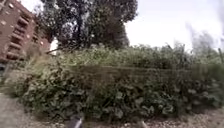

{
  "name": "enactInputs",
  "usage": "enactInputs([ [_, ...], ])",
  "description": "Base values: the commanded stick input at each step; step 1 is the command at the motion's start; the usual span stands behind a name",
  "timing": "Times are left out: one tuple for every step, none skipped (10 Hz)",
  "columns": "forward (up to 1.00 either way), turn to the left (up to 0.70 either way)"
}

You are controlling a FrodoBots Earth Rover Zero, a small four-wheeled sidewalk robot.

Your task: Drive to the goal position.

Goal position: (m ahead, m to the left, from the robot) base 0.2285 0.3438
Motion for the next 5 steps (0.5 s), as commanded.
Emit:
enactInputs([
  [0.00,0.00],
  [0.00,0.00],
  [0.00,0.00],
  [0.00,0.00],
  [0.00,0.00],
])
